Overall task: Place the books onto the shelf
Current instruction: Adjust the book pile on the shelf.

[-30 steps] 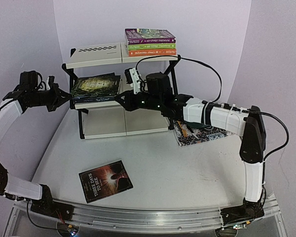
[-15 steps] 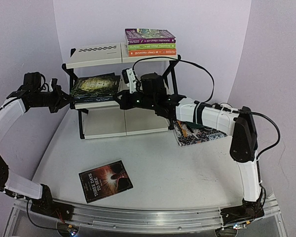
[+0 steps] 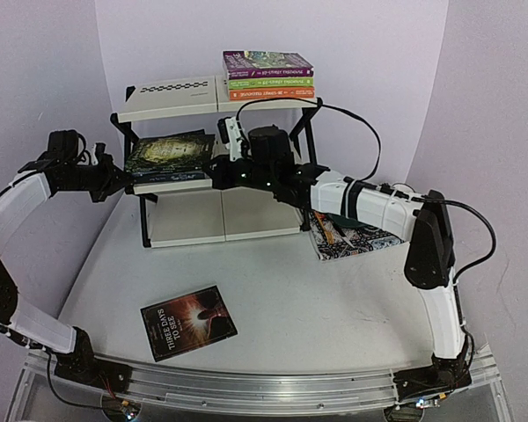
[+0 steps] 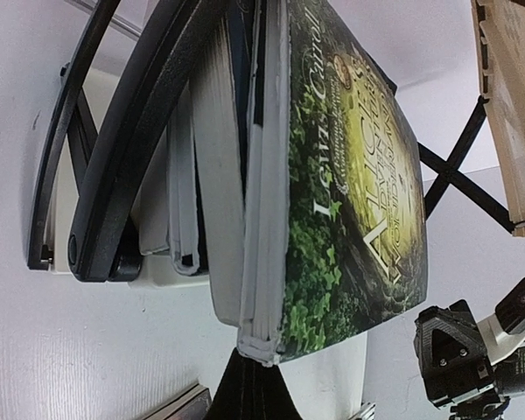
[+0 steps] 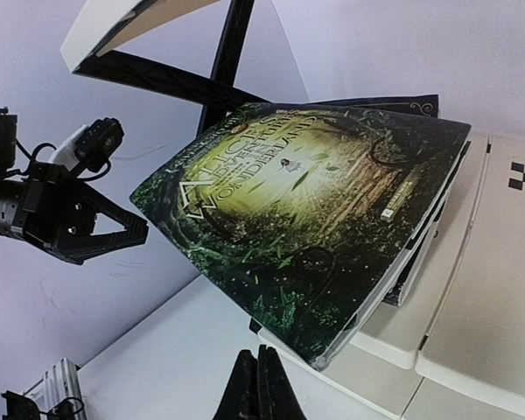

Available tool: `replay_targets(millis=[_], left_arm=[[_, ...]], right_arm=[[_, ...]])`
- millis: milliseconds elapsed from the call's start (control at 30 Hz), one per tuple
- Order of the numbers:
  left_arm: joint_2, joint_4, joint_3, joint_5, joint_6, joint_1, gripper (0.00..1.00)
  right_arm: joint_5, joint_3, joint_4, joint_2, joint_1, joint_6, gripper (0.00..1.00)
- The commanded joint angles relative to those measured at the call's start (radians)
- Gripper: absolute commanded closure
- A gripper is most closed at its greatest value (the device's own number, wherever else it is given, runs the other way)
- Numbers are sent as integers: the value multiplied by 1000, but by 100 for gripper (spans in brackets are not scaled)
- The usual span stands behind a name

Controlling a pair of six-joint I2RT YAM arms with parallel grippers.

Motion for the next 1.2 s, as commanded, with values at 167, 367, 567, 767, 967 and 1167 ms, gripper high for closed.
replay_targets(millis=[167, 367, 567, 767, 967, 1167], left_arm=[[29, 32, 84, -24, 31, -3, 100], [40, 33, 99, -43, 42, -3, 100], [48, 32, 109, -66, 53, -3, 100], [62, 33, 121, -86, 66, -3, 100], [68, 32, 136, -115, 83, -2, 100], [74, 30, 149, -127, 92, -1, 100]], right_arm=[[-16, 75, 5, 30, 2, -20, 100], [-2, 101, -15, 44, 3, -21, 100], [46, 112, -35, 49, 2, -36, 100], [62, 151, -64, 69, 2, -57, 100], [73, 184, -75, 89, 2, -74, 100], [82, 221, -99, 111, 3, -106, 100]])
